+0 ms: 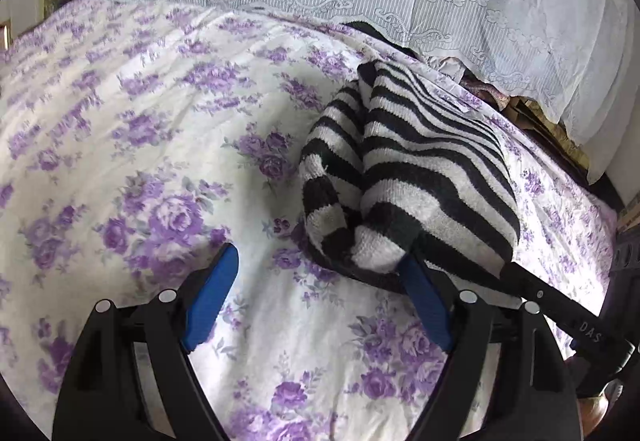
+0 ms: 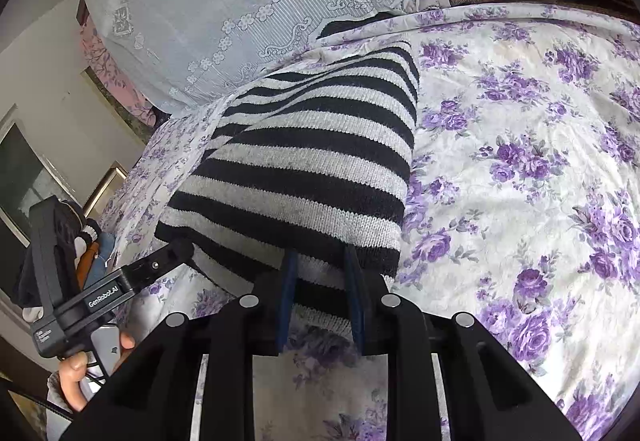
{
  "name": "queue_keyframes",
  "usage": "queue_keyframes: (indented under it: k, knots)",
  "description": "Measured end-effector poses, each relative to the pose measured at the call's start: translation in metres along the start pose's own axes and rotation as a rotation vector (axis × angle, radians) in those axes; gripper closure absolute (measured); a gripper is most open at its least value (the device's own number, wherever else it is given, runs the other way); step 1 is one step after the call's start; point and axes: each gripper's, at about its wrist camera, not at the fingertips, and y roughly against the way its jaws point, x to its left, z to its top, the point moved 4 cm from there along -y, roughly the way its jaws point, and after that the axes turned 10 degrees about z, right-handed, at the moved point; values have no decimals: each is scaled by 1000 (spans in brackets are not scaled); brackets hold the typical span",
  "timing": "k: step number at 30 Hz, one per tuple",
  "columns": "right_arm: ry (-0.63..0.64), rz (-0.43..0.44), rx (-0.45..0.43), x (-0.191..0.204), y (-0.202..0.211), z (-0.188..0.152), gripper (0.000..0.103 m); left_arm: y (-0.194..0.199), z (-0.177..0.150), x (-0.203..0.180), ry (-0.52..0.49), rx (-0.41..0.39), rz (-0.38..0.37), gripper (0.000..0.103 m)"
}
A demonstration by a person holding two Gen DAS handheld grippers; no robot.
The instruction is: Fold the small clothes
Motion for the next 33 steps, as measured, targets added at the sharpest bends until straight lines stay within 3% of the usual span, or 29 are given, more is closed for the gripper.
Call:
queue_keyframes:
  k: [8,16,19,28,31,33]
  knots:
    - [-44,65,-17,-6,5,-2,78,28,22,-3,-12,-102,26,24]
    - [-27,21,-74,3,17,9,78,35,57,-14,-75,-179,66,24]
    - [10,-37,-118,8,23,28,65,25,65,-23,-102,-182,71,24]
    - [-47,-69,-146,1,-9,91,65,-20,80,-48,-158,-157,106,24]
    - [-92,-86,-106,-12,-33,96,67,-49,79,-42,-131,-101,120,23]
    - [-106,-82,-92,-21,-47,98,67,-67,78,-34,-82,-61,91,18]
